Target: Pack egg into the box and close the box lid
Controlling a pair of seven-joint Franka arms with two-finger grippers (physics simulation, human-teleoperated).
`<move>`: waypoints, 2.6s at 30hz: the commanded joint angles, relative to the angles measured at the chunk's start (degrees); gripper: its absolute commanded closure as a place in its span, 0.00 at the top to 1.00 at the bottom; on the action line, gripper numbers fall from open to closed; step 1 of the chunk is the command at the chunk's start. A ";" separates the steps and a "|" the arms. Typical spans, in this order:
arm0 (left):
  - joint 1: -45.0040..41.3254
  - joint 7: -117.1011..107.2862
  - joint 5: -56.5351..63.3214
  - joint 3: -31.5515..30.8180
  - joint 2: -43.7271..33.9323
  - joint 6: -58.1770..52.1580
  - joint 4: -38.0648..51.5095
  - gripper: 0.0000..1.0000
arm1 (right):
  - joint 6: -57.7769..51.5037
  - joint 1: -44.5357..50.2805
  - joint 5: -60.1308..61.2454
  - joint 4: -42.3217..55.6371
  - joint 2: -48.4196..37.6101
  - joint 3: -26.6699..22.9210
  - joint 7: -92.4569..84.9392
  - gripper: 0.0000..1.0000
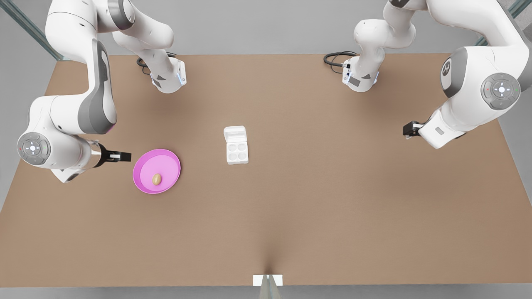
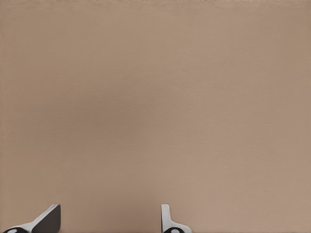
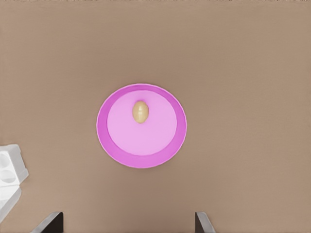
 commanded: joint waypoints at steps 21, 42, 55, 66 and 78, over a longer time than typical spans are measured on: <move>-0.08 1.01 0.89 0.00 1.61 1.25 0.03 1.00 | 48.76 -1.77 -2.32 -24.00 12.39 0.19 -14.13 1.00; -0.52 1.01 0.89 0.00 1.61 1.08 0.03 1.00 | 58.26 -12.67 -2.84 -37.89 10.90 8.98 -16.86 1.00; -0.52 1.01 0.89 0.00 1.70 1.16 -0.41 1.00 | 60.45 -12.49 -2.76 -40.35 10.81 8.89 -15.10 1.00; -0.44 0.92 0.89 0.09 2.05 1.16 -0.50 1.00 | 61.33 -12.40 -2.58 -40.35 10.99 8.89 -14.58 0.39; -0.52 0.83 0.98 0.18 2.05 0.90 -0.50 1.00 | 49.74 -11.88 -2.67 -37.63 6.69 11.61 -11.33 0.38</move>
